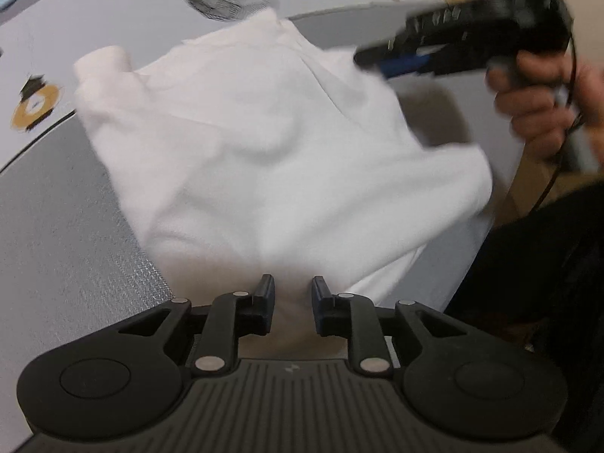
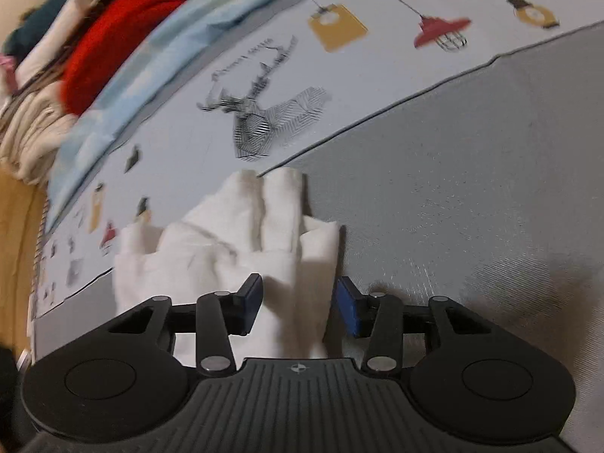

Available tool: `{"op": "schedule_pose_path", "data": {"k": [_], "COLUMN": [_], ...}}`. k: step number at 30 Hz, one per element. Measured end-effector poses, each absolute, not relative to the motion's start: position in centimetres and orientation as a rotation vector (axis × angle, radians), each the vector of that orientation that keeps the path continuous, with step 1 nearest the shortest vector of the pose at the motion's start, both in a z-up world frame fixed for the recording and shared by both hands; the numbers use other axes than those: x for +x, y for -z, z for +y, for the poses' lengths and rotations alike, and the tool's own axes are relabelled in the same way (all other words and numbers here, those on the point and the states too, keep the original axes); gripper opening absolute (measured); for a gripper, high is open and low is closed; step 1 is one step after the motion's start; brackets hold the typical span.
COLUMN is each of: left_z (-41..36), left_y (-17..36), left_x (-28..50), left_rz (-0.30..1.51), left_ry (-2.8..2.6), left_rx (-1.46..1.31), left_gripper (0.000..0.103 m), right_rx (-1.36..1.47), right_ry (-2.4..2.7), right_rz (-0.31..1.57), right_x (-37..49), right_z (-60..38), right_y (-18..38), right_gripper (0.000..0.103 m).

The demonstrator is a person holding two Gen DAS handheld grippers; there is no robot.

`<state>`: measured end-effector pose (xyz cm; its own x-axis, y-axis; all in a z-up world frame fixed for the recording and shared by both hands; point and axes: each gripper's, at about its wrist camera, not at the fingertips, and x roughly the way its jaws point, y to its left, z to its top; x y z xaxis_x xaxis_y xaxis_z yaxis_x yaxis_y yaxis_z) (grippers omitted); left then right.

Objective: Fold small clothes

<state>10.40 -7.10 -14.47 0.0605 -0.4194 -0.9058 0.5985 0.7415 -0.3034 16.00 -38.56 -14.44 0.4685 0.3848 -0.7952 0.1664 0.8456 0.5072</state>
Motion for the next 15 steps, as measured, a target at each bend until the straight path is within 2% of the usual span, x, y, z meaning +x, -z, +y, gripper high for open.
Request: {"op": "schedule_pose_path", "data": {"k": [1, 2, 4, 7, 9, 12, 13, 15], "left_z": [-6.9, -6.7, -6.6, -6.4, -6.2, -6.1, -5.9, -5.6], "left_y": [14.3, 14.2, 14.1, 13.5, 13.3, 12.6, 12.4, 11.4], "left_x": [10.6, 10.6, 10.5, 10.5, 10.7, 11.4, 11.8, 12.7], "left_rz": [1.295, 1.291, 1.289, 1.266, 1.267, 1.25, 1.241, 1.204], "left_ry": [0.77, 0.773, 0.791, 0.834, 0.845, 0.837, 0.834, 0.809], "left_rx": [0.156, 0.154, 0.16, 0.144, 0.128, 0.118, 0.095, 0.039], "left_gripper": [0.023, 0.023, 0.023, 0.023, 0.026, 0.026, 0.026, 0.026], "right_rx": [0.593, 0.608, 0.58, 0.534, 0.391, 0.146, 0.166, 0.323], "right_ry": [-0.16, -0.173, -0.192, -0.24, -0.158, 0.071, 0.12, 0.117], "right_rz": [1.094, 1.084, 0.989, 0.741, 0.777, 1.016, 1.052, 1.007], "right_x": [16.5, 16.9, 17.0, 16.5, 17.5, 19.5, 19.6, 18.8], "right_z": [-38.4, -38.0, -37.5, -37.4, -36.6, -35.6, -36.3, -38.4], "right_y": [14.8, 14.6, 12.8, 9.1, 9.8, 14.0, 14.5, 13.5], "right_gripper": [0.009, 0.004, 0.003, 0.002, 0.003, 0.005, 0.008, 0.008]}}
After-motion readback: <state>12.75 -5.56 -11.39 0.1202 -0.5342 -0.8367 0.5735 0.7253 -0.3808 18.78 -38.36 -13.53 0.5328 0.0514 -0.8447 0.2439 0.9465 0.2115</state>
